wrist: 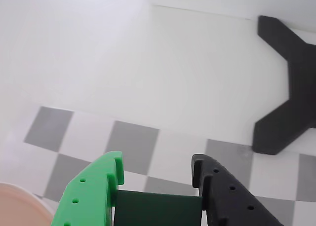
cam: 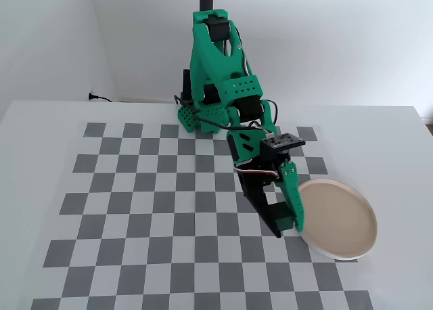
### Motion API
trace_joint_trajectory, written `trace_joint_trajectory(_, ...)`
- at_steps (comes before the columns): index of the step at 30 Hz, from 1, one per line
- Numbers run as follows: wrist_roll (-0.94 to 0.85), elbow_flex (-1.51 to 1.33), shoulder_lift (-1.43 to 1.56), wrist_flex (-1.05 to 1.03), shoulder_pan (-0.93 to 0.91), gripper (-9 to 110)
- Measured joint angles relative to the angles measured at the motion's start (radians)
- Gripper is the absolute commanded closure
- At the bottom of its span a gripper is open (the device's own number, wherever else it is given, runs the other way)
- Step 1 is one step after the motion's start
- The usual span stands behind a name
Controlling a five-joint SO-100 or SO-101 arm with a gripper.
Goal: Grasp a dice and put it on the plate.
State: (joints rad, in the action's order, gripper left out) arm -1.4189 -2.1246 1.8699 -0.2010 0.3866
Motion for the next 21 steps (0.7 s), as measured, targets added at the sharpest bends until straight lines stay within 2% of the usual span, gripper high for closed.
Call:
trace_joint_trajectory(7, 0.044, 0.0, 0.095, -0.123, 0.124, 106)
trace_joint_trajectory(21, 0.114, 0.0, 0.132, -0.103, 0.316, 106)
